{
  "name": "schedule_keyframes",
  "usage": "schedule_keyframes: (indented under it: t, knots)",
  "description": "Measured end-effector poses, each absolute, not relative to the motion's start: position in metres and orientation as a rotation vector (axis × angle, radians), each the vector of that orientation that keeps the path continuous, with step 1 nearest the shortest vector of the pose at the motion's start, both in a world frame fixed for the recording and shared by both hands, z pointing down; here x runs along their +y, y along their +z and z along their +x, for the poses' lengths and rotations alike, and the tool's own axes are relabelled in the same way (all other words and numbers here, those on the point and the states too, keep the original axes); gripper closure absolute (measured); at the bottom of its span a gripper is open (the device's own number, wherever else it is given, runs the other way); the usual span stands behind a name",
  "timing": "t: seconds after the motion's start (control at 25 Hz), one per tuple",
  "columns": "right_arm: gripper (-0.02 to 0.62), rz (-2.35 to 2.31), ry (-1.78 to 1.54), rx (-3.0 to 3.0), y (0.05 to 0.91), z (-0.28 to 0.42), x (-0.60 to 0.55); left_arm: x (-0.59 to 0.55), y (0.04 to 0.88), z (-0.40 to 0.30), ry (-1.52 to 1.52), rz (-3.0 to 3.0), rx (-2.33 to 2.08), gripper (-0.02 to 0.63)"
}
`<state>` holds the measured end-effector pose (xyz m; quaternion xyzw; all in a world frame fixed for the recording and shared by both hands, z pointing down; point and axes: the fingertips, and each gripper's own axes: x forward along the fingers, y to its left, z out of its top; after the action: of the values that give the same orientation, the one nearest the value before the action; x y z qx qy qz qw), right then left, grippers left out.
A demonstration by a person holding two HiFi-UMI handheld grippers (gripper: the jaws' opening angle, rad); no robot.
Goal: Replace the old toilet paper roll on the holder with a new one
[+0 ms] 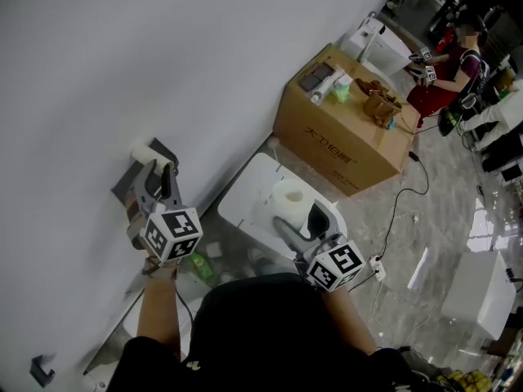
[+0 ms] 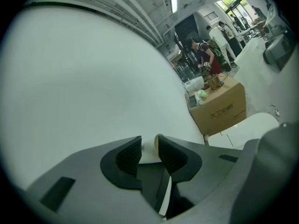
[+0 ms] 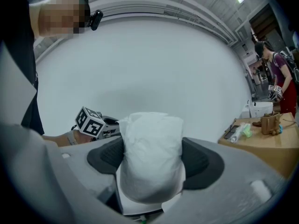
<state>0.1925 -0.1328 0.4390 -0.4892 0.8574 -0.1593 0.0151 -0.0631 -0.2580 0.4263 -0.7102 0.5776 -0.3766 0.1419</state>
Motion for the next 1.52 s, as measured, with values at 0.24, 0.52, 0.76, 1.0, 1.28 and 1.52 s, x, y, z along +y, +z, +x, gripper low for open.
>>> schedule_keyframes:
  t: [0.24,0.52,0.76,1.0,1.28,1.52]
  knots:
    - [0.227,-1.508,-0.496,2.674,0.438,0.192,-0.129,-0.255,0.435,-0.08,-1.124,-2.032,1.69,0.497]
    - [0.227,-1.497,-0.495,2.685,0.437,0.191,-0.129,-0.255,0.428,-0.082,-1.124,-1.985,1.712,0.506]
    - [0.227,-1.488,-0.491,2.685,0.437,0.189,-0.125,-0.247,0.41,-0.094,-1.049,-1.934,1.78,0.547]
    - [0.227,-1.467,-0.492,2.691,0.436,0.188,-0.121,-0.239,0.409,-0.105,-0.983,-1.968,1.796,0.574]
    - [0.227,-1.412,-0.492,2.721,0.436,0.178,-0.12,-0.221,0.389,-0.113,-0.859,-2.017,1.846,0.575]
    - [0.227,-1.325,-0.499,2.778,0.437,0.154,-0.127,-0.202,0.363,-0.126,-0.77,-2.059,1.871,0.577]
